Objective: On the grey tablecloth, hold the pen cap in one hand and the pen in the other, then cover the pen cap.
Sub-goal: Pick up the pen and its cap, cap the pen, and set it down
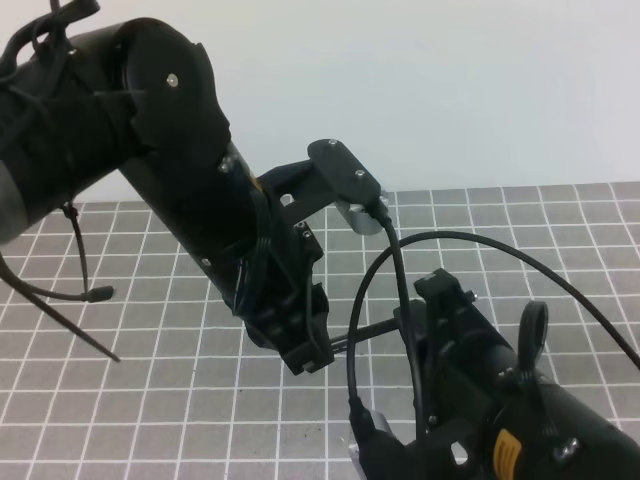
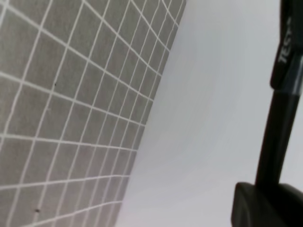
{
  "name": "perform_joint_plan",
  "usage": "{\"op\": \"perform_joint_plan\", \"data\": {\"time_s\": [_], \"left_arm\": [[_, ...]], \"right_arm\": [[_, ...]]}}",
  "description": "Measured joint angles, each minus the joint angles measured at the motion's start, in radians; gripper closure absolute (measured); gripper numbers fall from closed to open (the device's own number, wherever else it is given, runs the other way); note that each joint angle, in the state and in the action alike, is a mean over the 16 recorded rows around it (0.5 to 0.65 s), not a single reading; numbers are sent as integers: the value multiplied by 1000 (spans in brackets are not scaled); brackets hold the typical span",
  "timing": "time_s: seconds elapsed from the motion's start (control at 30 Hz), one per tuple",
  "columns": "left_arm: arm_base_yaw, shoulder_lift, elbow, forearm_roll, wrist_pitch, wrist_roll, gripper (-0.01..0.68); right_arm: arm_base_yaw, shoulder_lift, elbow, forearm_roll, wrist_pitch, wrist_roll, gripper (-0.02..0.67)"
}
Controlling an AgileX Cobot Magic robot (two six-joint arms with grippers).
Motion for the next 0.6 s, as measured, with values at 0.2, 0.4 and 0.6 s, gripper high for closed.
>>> {"op": "perform_joint_plan", "data": {"time_s": [0.2,0.4,0.6], "left_arm": [[0,0,0,30,0,-11,660],[0,-1,0,73,0,-44,575],[0,-17,0,123,0,-84,469]], "right_arm": [[12,2,1,4,36,69,577],[22,6,2,-1,49,90,582],[19,9,11,23,15,16,582]]}}
